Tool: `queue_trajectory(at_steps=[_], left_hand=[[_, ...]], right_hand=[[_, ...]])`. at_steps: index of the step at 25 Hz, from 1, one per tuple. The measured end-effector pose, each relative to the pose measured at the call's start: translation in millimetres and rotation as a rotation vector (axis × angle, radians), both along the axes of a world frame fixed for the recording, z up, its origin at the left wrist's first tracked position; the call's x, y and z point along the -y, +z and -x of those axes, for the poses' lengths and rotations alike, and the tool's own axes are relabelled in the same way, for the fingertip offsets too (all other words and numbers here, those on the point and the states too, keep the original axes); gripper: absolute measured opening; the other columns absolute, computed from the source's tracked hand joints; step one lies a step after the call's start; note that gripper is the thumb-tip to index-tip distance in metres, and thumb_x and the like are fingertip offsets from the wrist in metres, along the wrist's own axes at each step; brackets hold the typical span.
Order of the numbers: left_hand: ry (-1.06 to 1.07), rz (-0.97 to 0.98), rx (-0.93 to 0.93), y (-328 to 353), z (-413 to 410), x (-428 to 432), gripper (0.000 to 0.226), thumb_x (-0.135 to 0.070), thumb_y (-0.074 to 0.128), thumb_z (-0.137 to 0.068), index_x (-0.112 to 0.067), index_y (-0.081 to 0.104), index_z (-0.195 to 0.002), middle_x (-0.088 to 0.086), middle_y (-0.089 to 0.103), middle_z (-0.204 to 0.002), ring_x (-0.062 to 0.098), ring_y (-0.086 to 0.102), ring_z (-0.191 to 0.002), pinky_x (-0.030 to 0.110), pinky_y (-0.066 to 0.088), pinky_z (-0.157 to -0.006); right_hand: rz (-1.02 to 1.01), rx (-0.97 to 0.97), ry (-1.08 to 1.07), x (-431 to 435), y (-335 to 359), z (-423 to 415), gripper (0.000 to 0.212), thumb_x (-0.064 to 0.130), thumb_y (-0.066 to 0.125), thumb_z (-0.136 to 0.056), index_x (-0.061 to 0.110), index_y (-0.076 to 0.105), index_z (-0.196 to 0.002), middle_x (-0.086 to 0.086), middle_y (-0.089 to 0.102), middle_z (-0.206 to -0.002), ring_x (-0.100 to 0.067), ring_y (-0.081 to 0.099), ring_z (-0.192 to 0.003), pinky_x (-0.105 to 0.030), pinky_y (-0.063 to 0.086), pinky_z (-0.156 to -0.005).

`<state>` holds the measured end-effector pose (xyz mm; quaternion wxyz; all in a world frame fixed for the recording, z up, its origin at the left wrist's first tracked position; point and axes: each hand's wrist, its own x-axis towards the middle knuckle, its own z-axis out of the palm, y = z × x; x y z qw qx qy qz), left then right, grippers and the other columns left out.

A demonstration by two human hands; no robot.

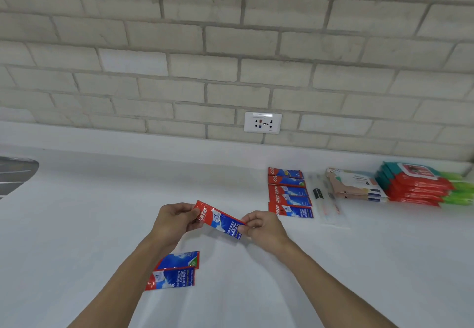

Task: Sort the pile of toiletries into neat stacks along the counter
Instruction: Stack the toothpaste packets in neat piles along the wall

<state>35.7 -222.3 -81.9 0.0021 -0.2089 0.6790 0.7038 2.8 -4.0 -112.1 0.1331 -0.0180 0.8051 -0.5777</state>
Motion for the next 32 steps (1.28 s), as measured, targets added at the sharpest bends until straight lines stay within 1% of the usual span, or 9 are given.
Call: queue_trajectory(at_steps=[6,9,14,16,19,21,24,27,32], left_hand=[[-0.092,0.042,-0.022,1.2,39.6,-49.0,0.003,-0.004,0.064,-0.088,-0.005,0.064,-0.085,0.013,0.068,-0.088,0.014,0.067,-0.078,0.033,0.059,-0.074],[-0.131,0.080,-0.026,0.7,64.7,-73.0,0.003,-0.003,0.065,-0.087,-0.003,0.065,-0.085,0.014,0.069,-0.088,0.016,0.068,-0.075,0.032,0.060,-0.073],[-0.152,0.150,-0.022,-4.9,105.2,-111.9,0.005,-0.004,0.068,-0.085,-0.004,0.063,-0.083,0.018,0.069,-0.091,0.019,0.069,-0.074,0.036,0.060,-0.077],[-0.145,0.199,-0.010,-9.5,119.9,-127.1,0.009,-0.007,0.071,-0.083,-0.007,0.063,-0.084,0.015,0.070,-0.090,0.018,0.069,-0.075,0.038,0.060,-0.077],[-0.125,0.285,-0.005,-16.1,137.8,-146.8,0.020,-0.012,0.077,-0.079,-0.009,0.061,-0.090,0.006,0.069,-0.081,0.016,0.070,-0.074,0.031,0.060,-0.068],[-0.112,0.345,-0.018,-17.9,148.1,-156.5,0.023,-0.013,0.079,-0.077,-0.011,0.060,-0.090,0.005,0.069,-0.079,0.015,0.070,-0.070,0.025,0.057,-0.061],[-0.101,0.441,-0.031,-22.7,161.2,-168.2,0.025,-0.016,0.081,-0.074,-0.010,0.061,-0.089,0.008,0.071,-0.082,0.020,0.072,-0.073,0.027,0.058,-0.067],[-0.099,0.529,-0.033,-28.2,172.8,-174.8,0.023,-0.019,0.080,-0.075,-0.010,0.064,-0.088,0.009,0.073,-0.085,0.021,0.071,-0.077,0.032,0.058,-0.077],[-0.141,0.657,0.003,-39.4,188.3,-180.5,0.024,-0.018,0.071,-0.083,-0.007,0.067,-0.103,0.008,0.070,-0.100,0.020,0.066,-0.091,0.023,0.049,-0.075]], right_hand=[[0.007,-0.017,-0.109,-57.4,8.8,22.0,0.014,0.012,0.075,-0.082,0.016,0.065,-0.092,0.001,0.068,-0.078,-0.004,0.064,-0.071,-0.011,0.045,-0.052],[0.014,-0.034,-0.166,-82.0,13.6,38.4,0.013,0.010,0.073,-0.084,0.017,0.064,-0.091,0.000,0.067,-0.080,-0.008,0.064,-0.075,-0.010,0.045,-0.051],[0.015,-0.064,-0.291,-111.5,14.0,66.7,0.016,0.012,0.071,-0.086,0.015,0.061,-0.098,-0.004,0.067,-0.087,-0.013,0.064,-0.091,-0.023,0.052,-0.058],[-0.006,-0.094,-0.340,-121.0,13.2,77.3,0.017,0.010,0.069,-0.088,0.016,0.058,-0.099,-0.004,0.065,-0.085,-0.015,0.065,-0.088,-0.024,0.054,-0.056],[-0.064,-0.146,-0.406,-132.7,11.8,95.2,0.020,0.008,0.066,-0.088,0.022,0.053,-0.091,-0.002,0.063,-0.082,-0.019,0.067,-0.080,-0.032,0.058,-0.058],[-0.097,-0.156,-0.433,-138.9,7.5,109.0,0.017,0.009,0.064,-0.090,0.022,0.052,-0.088,-0.005,0.065,-0.088,-0.022,0.068,-0.084,-0.036,0.059,-0.064],[-0.202,-0.166,-0.413,-144.2,-2.4,124.7,0.006,0.016,0.062,-0.092,0.017,0.055,-0.093,-0.003,0.067,-0.099,-0.019,0.067,-0.094,-0.032,0.058,-0.068],[-0.431,-0.201,-0.389,-146.6,-11.3,137.4,0.010,0.024,0.061,-0.093,0.018,0.060,-0.100,0.001,0.070,-0.108,-0.014,0.066,-0.095,-0.027,0.056,-0.070],[-0.718,-0.256,-0.354,-142.4,-20.5,147.8,0.019,0.032,0.055,-0.094,0.023,0.064,-0.108,0.006,0.071,-0.111,-0.015,0.065,-0.099,-0.024,0.050,-0.076]])
